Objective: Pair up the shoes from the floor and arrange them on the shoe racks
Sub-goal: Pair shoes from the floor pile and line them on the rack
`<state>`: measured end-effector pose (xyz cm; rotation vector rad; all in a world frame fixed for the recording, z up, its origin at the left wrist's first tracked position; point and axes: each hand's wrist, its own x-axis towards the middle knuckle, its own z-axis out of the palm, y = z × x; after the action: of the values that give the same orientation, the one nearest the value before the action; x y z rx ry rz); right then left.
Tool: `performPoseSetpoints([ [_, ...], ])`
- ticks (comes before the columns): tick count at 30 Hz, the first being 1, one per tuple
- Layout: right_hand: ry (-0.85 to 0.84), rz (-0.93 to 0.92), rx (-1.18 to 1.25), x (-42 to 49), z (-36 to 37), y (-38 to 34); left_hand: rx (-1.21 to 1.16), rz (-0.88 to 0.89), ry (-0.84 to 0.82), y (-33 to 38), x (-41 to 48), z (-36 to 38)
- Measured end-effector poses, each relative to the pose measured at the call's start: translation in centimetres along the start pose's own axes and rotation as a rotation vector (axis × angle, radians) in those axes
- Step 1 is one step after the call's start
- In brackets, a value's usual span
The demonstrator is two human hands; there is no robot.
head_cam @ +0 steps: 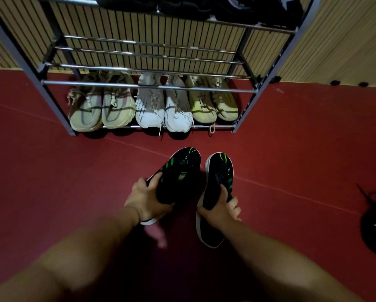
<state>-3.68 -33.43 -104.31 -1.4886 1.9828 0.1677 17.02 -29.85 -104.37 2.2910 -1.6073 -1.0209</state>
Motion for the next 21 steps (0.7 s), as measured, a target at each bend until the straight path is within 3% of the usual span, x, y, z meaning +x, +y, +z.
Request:
performPoseSetpoints([
  [6,0.059,-0.084,-0.101,0.2,-1.3,1.3,-0.194,-0.031,0.024,0.8,-0.2,-0.1],
  [12,-0.058,-0.028,-0.228,0.5,-1.0,1.8,-0.063,-0.034,0.030,1.2,-0.7,0.3],
  [15,-0.012,-0.009,-0.297,0.5,-0.4,1.5,0.001,-0.028,0.033,1.4,-0.8,0.6],
  [21,0.017,-0.092,-0.058,0.4,-1.3,2.3,-0.293,-0.029,0.078,2.5,-1.0,0.6],
])
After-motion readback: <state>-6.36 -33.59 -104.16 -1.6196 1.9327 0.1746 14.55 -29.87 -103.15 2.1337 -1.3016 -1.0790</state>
